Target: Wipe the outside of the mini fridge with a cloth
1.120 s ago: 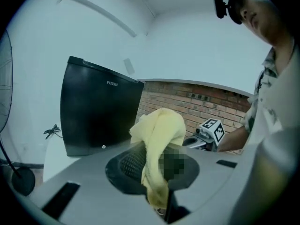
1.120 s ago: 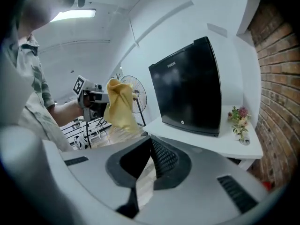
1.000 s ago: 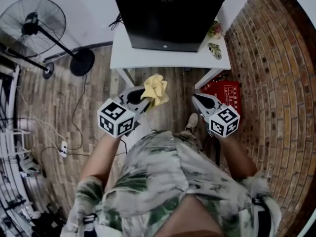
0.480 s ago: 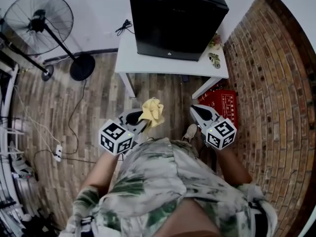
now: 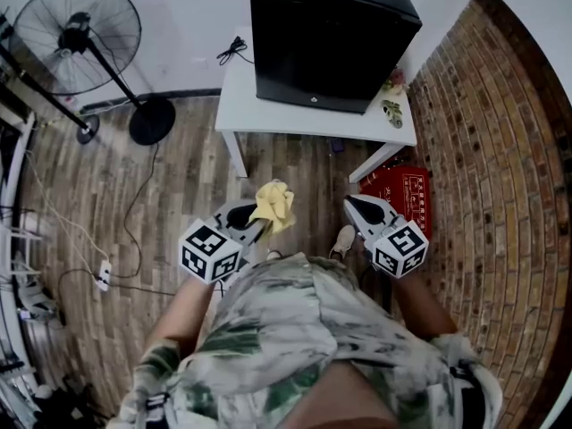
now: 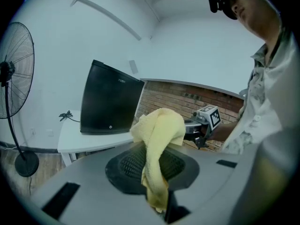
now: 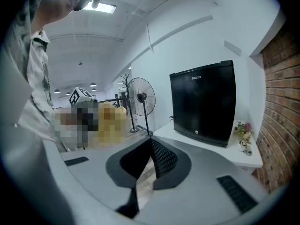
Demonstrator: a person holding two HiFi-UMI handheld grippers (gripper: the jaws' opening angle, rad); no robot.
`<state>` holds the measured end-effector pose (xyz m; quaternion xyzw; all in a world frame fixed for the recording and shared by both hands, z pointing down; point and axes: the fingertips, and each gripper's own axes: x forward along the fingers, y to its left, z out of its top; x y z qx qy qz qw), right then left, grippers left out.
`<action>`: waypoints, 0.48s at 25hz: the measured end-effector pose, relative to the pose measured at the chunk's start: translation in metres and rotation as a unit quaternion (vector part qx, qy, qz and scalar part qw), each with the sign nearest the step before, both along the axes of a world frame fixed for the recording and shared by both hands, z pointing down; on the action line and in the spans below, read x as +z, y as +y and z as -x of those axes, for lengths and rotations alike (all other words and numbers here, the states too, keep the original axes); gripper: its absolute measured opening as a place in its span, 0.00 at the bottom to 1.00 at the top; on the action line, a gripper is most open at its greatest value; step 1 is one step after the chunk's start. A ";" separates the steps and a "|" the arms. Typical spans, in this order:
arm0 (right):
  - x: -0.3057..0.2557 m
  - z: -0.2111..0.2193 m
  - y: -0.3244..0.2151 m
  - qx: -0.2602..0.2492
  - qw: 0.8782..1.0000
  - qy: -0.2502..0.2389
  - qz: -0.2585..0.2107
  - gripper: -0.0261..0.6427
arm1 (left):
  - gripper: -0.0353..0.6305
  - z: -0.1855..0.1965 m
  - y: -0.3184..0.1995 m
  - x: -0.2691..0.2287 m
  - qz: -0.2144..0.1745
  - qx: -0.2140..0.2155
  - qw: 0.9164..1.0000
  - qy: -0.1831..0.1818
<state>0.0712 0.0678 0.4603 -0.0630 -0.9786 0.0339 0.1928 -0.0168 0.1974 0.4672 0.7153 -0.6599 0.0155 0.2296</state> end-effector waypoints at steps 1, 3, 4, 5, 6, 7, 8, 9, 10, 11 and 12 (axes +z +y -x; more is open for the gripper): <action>0.000 0.000 0.000 -0.003 1.000 0.000 -0.003 0.07 | 0.16 0.000 0.000 0.001 -0.001 -0.003 1.000 0.001; -0.001 0.000 0.003 -0.009 1.000 0.000 -0.010 0.07 | 0.16 0.001 0.003 0.002 -0.006 -0.007 1.000 0.005; -0.001 0.001 0.006 -0.011 1.000 0.001 -0.013 0.07 | 0.16 0.002 0.005 0.002 -0.008 -0.009 1.000 0.006; -0.002 0.001 0.008 -0.013 1.000 0.002 -0.016 0.07 | 0.16 0.002 0.007 0.002 -0.010 -0.011 1.000 0.007; -0.003 0.002 0.009 -0.015 1.000 0.003 -0.018 0.07 | 0.16 0.002 0.009 0.002 -0.012 -0.012 1.000 0.008; -0.003 0.003 0.010 -0.018 1.000 0.003 -0.020 0.07 | 0.16 0.003 0.010 0.001 -0.014 -0.013 1.000 0.008; -0.004 0.005 0.011 -0.020 1.000 0.004 -0.022 0.07 | 0.16 0.003 0.012 0.001 -0.016 -0.014 1.000 0.009; -0.005 0.007 0.012 -0.023 0.999 0.005 -0.023 0.07 | 0.16 0.004 0.013 0.001 -0.017 -0.015 1.000 0.010; -0.006 0.009 0.014 -0.026 0.999 0.006 -0.025 0.07 | 0.16 0.005 0.015 0.000 -0.018 -0.017 1.000 0.011; -0.007 0.011 0.016 -0.030 0.999 0.007 -0.026 0.07 | 0.16 0.006 0.016 0.000 -0.018 -0.019 1.000 0.011; -0.007 0.013 0.017 -0.034 0.999 0.007 -0.027 0.07 | 0.16 0.007 0.018 0.001 -0.018 -0.022 1.000 0.011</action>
